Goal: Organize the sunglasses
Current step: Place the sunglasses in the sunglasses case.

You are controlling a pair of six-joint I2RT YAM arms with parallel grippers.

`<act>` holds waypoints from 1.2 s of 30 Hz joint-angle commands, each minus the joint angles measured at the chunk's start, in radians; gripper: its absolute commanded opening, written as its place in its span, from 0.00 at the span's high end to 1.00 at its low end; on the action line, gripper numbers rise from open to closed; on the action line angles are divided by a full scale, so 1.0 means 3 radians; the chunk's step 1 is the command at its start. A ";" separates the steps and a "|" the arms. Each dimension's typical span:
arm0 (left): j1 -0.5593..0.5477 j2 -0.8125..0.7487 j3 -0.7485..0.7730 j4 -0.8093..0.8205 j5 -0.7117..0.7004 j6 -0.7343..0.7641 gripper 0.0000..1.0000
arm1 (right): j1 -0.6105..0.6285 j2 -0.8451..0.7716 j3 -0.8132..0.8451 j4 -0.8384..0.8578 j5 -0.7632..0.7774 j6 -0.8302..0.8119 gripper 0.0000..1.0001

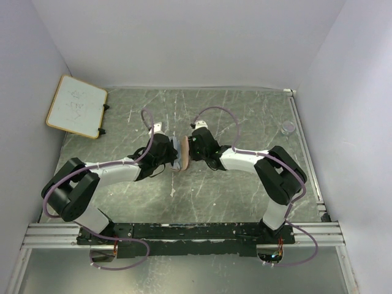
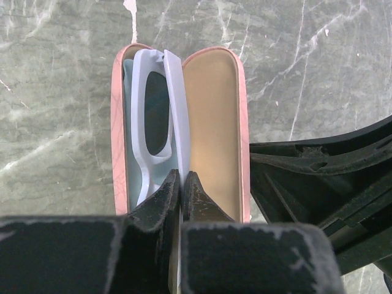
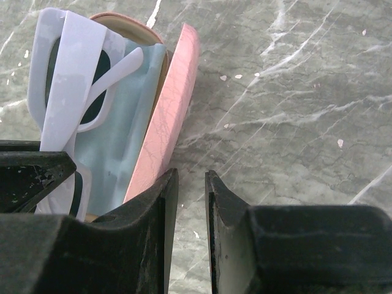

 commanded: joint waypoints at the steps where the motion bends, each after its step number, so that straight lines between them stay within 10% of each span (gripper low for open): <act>1: -0.0026 0.0011 -0.0081 0.0270 -0.0095 0.0063 0.93 | 0.0033 -0.0081 0.0040 0.0004 0.0054 -0.0005 0.75; 36: -0.0016 0.0217 -0.0402 0.0976 0.0094 0.0230 0.93 | 0.0094 -0.0095 0.0102 -0.0052 0.0082 -0.0022 0.75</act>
